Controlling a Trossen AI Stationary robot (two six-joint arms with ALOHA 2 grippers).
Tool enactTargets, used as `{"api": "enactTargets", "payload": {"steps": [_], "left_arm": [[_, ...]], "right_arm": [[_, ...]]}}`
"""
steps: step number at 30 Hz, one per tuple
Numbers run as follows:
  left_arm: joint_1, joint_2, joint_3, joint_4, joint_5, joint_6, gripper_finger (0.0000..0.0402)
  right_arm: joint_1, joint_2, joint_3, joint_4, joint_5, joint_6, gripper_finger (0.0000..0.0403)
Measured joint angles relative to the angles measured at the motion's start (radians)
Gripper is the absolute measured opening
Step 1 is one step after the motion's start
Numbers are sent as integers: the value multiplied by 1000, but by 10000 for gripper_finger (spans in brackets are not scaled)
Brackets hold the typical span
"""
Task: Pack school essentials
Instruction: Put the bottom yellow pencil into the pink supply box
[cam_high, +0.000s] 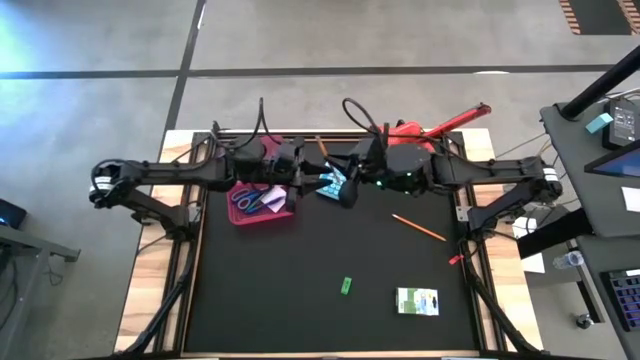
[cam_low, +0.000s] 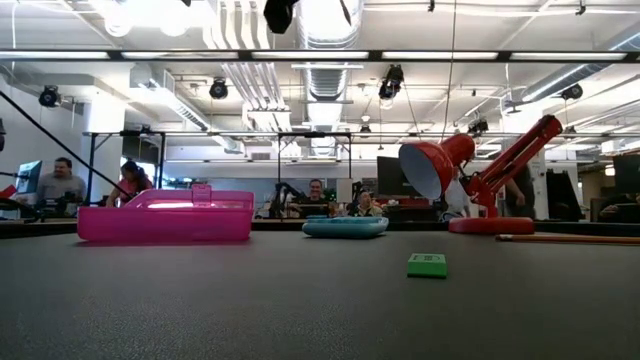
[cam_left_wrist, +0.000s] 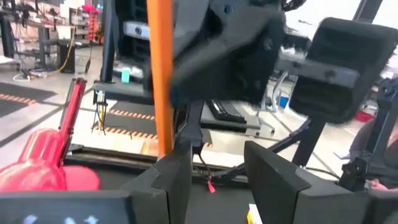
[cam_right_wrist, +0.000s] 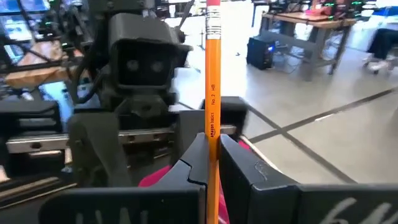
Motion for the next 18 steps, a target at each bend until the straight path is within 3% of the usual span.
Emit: {"api": "enactTargets", "payload": {"steps": [11,18], "left_arm": [[-5,-6,0,16,-24,-31,130],[-9,-9,0,-119,-6,-77,130]], "right_arm": [[-4,35,45,-1,-22,-36,13],[-8,15,57,3,-18,-42,13]]}}
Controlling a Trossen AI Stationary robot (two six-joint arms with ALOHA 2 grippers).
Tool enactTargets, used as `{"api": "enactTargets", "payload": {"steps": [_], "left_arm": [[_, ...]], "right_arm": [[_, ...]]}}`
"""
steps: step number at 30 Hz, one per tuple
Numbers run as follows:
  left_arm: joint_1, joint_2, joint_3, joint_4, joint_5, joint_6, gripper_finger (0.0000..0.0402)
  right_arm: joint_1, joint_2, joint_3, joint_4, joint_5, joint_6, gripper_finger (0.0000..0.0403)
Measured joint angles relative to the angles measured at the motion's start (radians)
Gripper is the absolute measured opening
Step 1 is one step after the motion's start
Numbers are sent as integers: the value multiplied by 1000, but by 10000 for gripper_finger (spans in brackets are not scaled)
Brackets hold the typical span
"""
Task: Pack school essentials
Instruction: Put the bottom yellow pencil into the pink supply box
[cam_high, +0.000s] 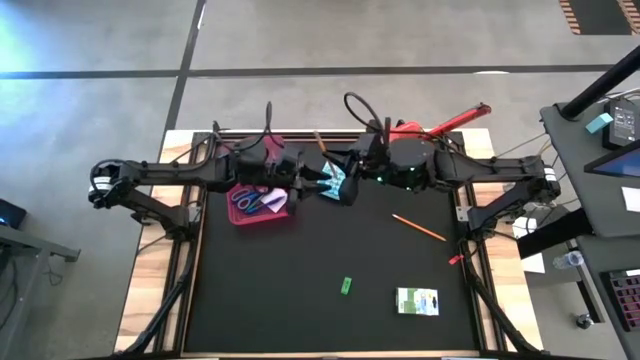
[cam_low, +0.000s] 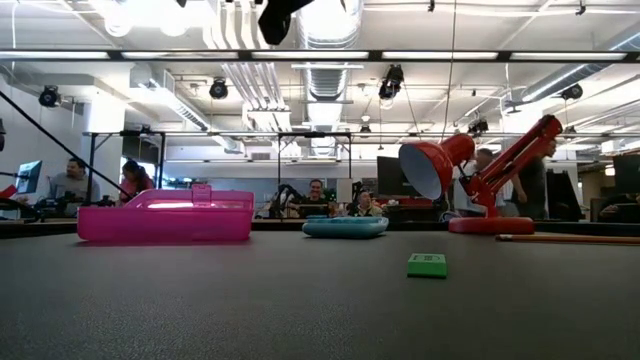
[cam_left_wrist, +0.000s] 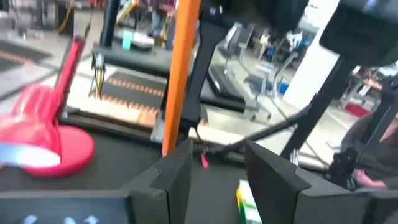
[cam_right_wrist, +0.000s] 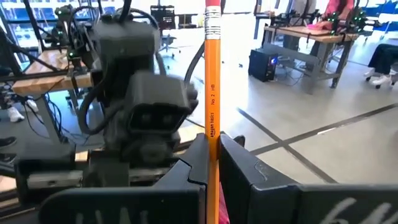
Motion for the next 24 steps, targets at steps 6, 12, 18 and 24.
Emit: {"api": "enactTargets", "payload": {"steps": [6,12,18,24], "left_arm": [[4,-1,0,-23,-55,4,130],[14,-3,0,-2,-85,7,130],[16,-3,0,50,-85,8,130],[16,-4,2,102,-85,8,130]], "right_arm": [[0,6,4,-7,-10,19,13],[0,8,2,-10,-19,45,13],[0,10,1,-9,-19,53,13],[0,10,1,-10,-19,58,13]]}}
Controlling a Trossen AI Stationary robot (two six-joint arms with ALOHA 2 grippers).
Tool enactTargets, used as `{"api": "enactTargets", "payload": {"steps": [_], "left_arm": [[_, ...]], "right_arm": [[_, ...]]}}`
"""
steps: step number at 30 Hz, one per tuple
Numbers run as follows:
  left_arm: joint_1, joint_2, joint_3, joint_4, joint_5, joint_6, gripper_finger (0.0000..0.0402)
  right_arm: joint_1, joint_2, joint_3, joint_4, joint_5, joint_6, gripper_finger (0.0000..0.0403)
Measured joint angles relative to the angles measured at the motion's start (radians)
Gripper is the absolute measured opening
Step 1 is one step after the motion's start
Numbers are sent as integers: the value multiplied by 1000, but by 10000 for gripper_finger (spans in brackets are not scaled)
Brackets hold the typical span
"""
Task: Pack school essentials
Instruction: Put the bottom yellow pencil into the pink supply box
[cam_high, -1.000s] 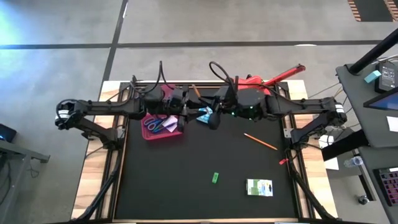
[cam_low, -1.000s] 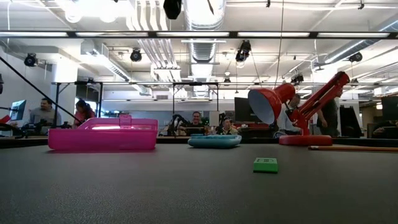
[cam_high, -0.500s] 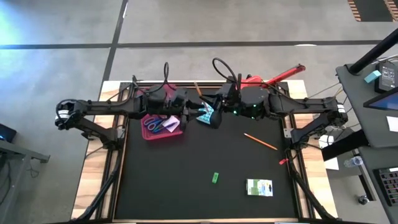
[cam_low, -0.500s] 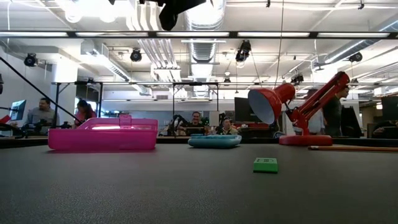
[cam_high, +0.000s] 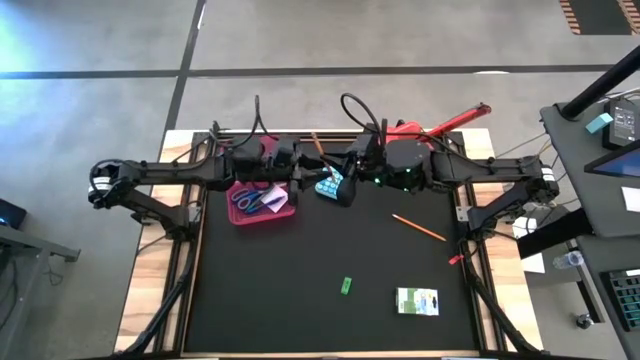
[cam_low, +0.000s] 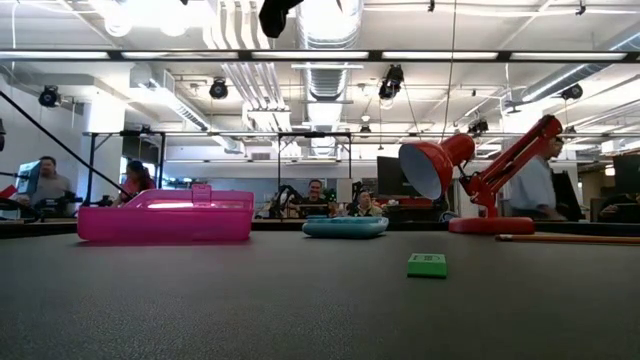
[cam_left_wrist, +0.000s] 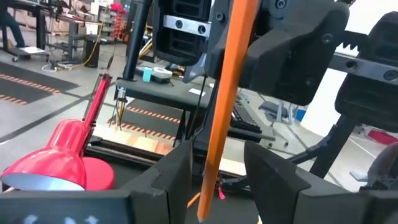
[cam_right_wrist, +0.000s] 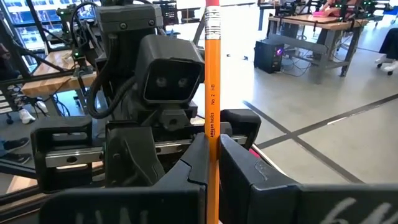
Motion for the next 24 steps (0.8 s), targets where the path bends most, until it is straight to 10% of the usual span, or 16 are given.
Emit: {"api": "enactTargets", "payload": {"steps": [15,24], "left_arm": [[0,18,10,48,4,-1,12],[0,18,7,32,5,-8,11]], "right_arm": [[0,9,-1,9,-13,6,13],[0,24,-1,-1,-14,6,16]]}}
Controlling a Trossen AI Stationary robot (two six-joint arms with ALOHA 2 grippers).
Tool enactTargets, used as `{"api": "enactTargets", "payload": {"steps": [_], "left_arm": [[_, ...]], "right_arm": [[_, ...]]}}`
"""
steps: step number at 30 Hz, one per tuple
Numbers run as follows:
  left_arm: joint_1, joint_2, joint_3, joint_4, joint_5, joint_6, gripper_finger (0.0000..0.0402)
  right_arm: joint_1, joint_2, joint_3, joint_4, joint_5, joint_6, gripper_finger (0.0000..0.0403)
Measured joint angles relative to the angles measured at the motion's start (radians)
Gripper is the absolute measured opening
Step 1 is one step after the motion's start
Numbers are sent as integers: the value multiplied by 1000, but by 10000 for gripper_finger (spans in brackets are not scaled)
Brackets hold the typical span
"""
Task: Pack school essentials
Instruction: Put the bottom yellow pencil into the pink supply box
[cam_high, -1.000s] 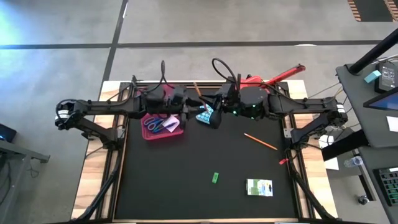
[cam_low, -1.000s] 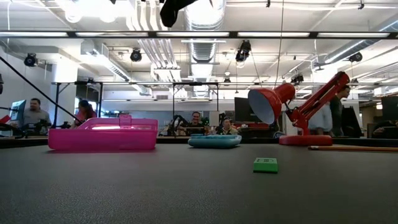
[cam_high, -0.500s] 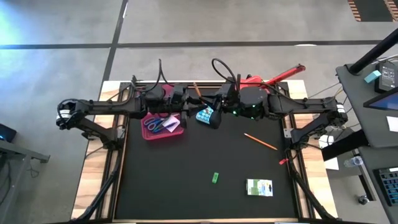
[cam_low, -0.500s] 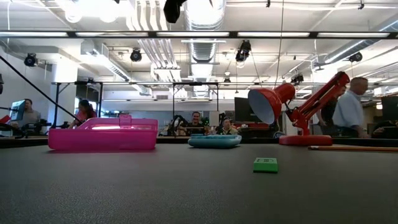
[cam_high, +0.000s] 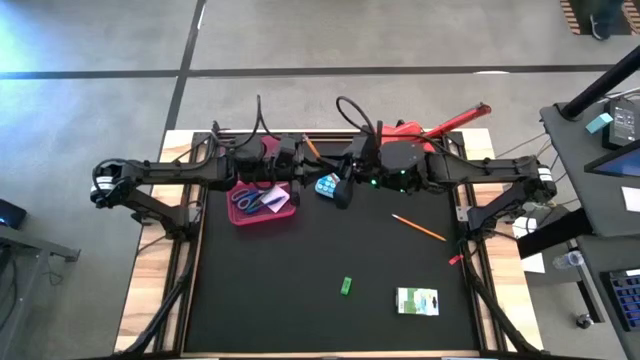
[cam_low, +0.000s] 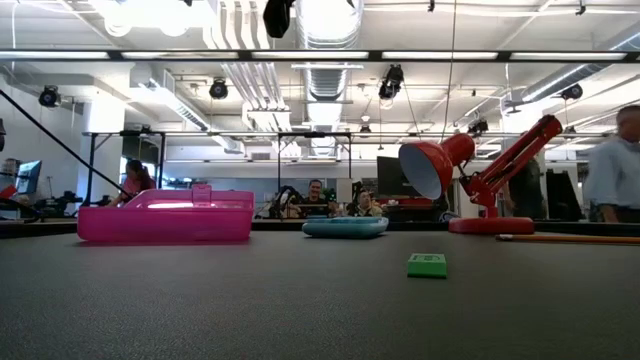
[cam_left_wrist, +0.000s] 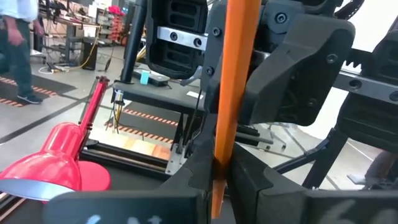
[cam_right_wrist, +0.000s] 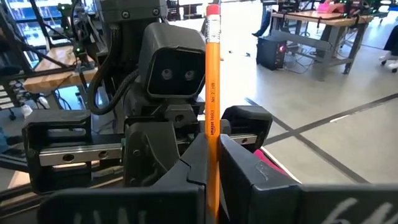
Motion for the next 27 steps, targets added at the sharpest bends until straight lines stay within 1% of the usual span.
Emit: {"api": "enactTargets", "payload": {"steps": [3,6,11,14,17,20,23,27], "left_arm": [[-1,0,0,-7,4,-1,11],[0,-1,0,-15,4,-1,11],[0,-1,-2,-44,21,-1,11],[0,-4,-1,-141,30,-1,11],[4,-5,-2,-283,48,10,11],[12,-7,-2,-459,49,44,10],[31,-8,-2,-630,49,55,10],[67,-10,-2,-860,41,87,10]], "right_arm": [[0,-14,0,-49,-6,8,39],[-1,-31,18,-157,-5,46,81],[-5,-47,103,-456,1,148,154],[-5,-46,152,-663,0,224,185],[-4,-46,185,-843,0,315,197],[-5,-47,190,-1007,1,393,195],[-5,-47,161,-1145,0,465,190],[-5,-47,82,-1263,0,543,187]]}}
